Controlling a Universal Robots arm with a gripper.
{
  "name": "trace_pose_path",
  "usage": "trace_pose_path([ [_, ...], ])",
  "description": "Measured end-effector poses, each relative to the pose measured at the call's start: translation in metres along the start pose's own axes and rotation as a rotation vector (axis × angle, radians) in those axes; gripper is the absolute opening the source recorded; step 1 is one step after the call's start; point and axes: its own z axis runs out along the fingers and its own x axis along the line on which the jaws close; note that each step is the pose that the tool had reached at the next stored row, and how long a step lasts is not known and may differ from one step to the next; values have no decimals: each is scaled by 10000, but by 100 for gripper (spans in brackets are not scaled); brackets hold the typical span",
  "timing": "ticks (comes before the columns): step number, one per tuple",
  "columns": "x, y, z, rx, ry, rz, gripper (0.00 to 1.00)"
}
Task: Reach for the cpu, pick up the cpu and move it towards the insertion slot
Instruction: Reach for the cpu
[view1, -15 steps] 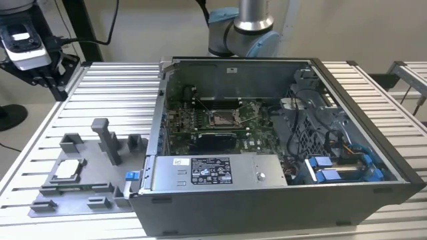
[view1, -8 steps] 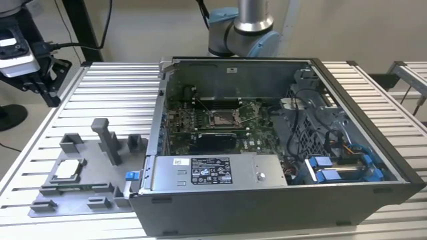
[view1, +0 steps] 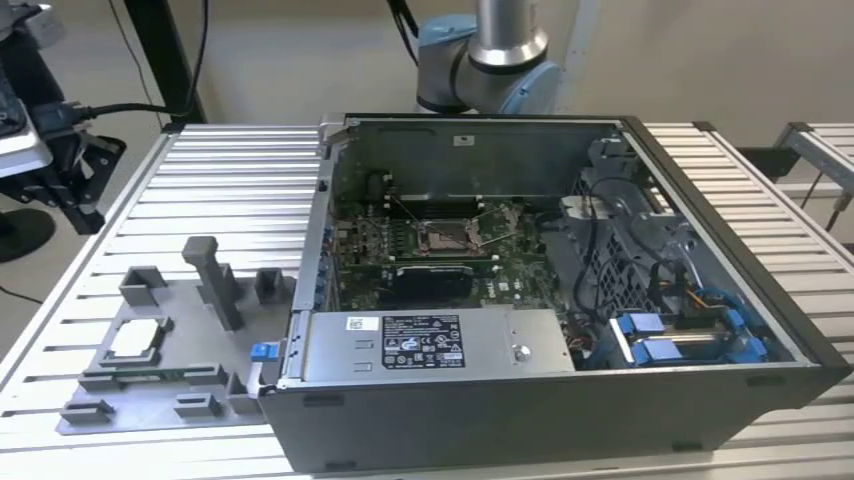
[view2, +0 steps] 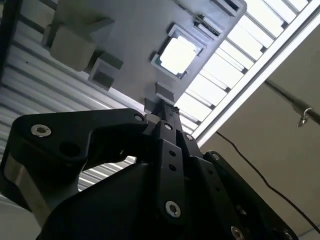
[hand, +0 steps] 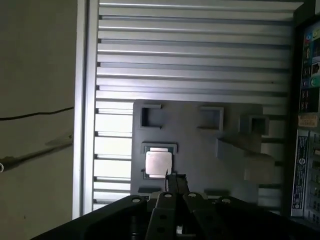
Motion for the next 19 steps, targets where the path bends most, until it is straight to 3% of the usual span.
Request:
trace_pose_path([
  [6,5,-146,0,1,0,-1,0],
  [16,21,-161,5,0,0,-1,0],
  [17,22,-161,5,0,0,-1,100],
  [19,24,-161,5,0,0,-1,100],
])
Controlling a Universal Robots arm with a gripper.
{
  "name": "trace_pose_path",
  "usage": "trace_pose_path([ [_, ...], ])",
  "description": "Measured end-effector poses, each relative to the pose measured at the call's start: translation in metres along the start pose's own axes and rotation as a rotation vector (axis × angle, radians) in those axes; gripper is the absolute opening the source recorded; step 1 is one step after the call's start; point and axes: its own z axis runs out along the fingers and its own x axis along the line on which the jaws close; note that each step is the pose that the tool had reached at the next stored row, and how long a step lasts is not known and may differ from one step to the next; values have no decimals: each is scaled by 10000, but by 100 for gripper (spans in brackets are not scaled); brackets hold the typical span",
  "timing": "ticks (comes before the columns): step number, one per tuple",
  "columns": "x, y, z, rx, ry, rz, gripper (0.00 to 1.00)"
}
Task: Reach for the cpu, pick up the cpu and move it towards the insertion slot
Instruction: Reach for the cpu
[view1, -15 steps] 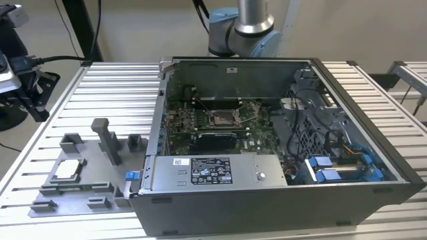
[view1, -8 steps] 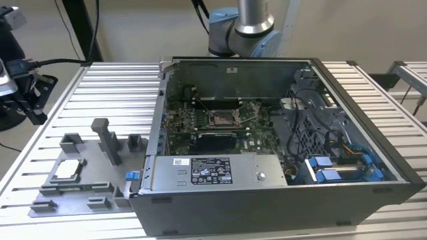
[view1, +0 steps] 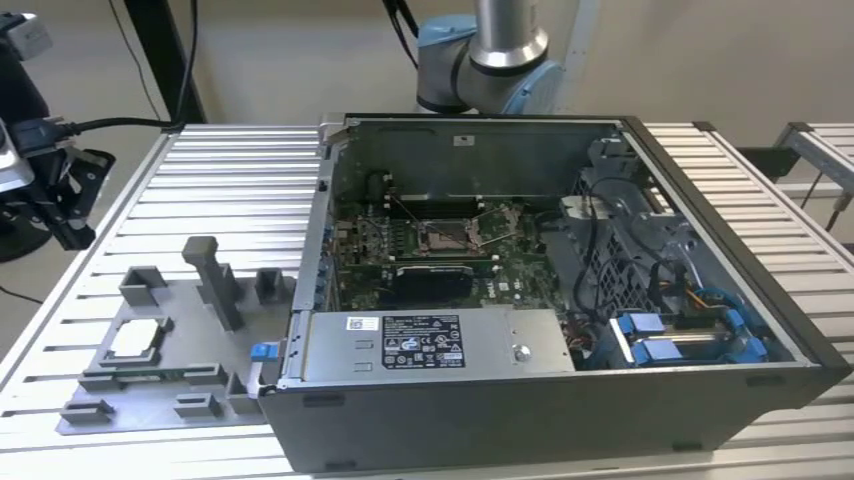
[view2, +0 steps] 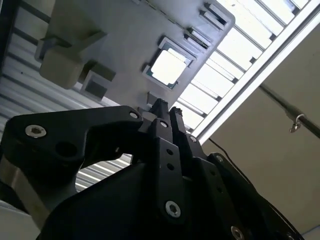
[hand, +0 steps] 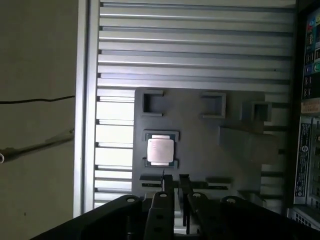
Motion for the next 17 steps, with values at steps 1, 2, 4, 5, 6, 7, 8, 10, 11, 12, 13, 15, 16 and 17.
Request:
trace_pose_path([
  [1,1,0,0,0,0,0,100],
  [2,2,0,0,0,0,0,100],
  [4,3,0,0,0,0,0,100],
  [5,4,0,0,0,0,0,100],
  [6,5,0,0,0,0,0,100],
  [7,6,0,0,0,0,0,100],
  [8,7,0,0,0,1,0,100],
  [10,8,0,0,0,0,0,100],
  [11,9,0,0,0,0,0,100],
  [12,10,0,0,0,0,0,100],
  [13,11,0,0,0,0,1,100],
  [15,12,0,1,0,-1,0,100],
  [16,12,0,4,-1,-1,0,100],
  [17,13,-1,14,-2,-3,0,100],
])
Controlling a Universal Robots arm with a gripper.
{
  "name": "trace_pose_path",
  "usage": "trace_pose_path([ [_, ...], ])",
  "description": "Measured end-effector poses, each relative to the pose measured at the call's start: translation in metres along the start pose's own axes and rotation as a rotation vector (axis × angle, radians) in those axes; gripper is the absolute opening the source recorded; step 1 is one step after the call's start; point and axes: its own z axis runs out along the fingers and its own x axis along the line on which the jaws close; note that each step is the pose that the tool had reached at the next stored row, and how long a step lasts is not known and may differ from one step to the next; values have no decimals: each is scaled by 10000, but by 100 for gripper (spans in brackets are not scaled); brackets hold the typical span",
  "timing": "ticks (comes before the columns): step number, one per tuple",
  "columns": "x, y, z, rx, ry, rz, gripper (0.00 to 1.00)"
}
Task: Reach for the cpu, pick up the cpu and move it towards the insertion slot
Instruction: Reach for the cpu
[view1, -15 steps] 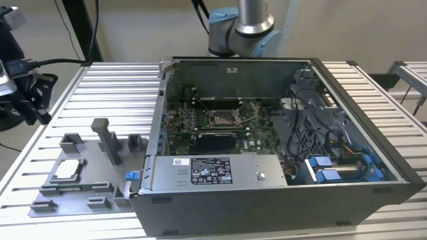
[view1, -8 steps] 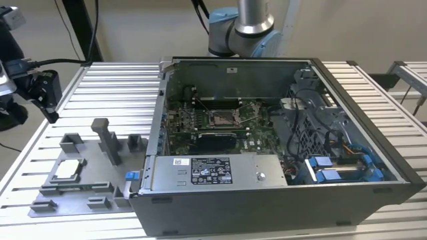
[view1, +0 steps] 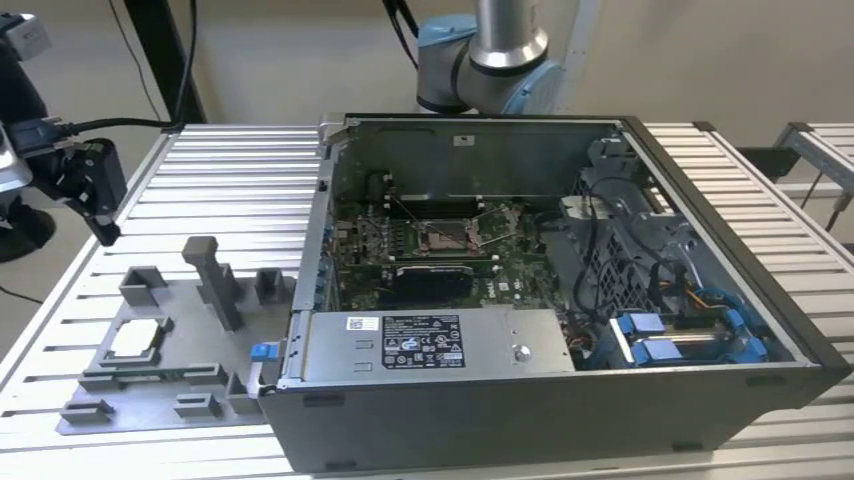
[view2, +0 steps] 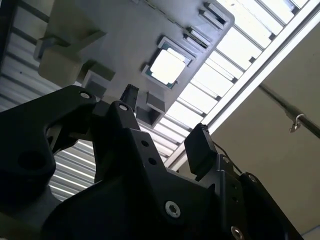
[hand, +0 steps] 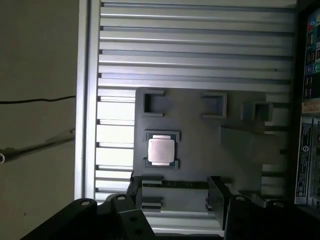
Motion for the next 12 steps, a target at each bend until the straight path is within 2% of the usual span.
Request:
trace_pose_path([
  [12,-1,-6,174,2,1,0,100],
])
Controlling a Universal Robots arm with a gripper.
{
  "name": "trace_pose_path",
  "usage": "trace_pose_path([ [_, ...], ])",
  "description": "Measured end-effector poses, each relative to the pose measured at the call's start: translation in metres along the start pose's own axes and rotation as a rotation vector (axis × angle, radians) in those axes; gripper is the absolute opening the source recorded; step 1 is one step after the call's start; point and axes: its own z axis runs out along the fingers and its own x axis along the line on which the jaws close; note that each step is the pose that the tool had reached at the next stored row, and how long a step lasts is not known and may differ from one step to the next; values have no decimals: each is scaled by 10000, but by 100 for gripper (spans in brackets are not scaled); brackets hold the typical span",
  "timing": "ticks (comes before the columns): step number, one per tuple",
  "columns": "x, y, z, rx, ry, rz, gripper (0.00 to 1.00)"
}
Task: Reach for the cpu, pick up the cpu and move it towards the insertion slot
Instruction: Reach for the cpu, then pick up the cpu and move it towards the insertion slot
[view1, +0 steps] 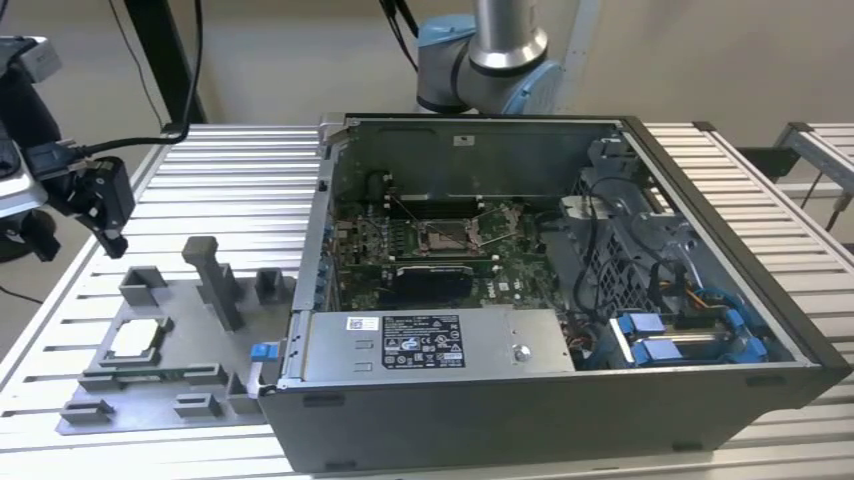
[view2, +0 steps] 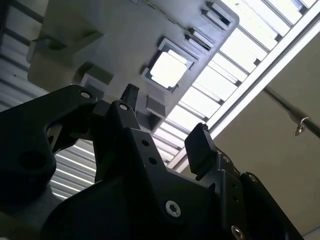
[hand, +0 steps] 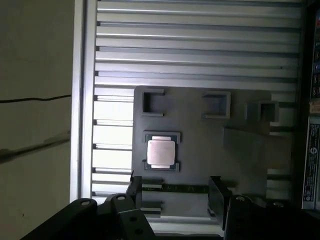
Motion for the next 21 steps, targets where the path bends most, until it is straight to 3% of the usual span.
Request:
trace_pose_path([
  [21,9,-11,286,1,2,0,100],
])
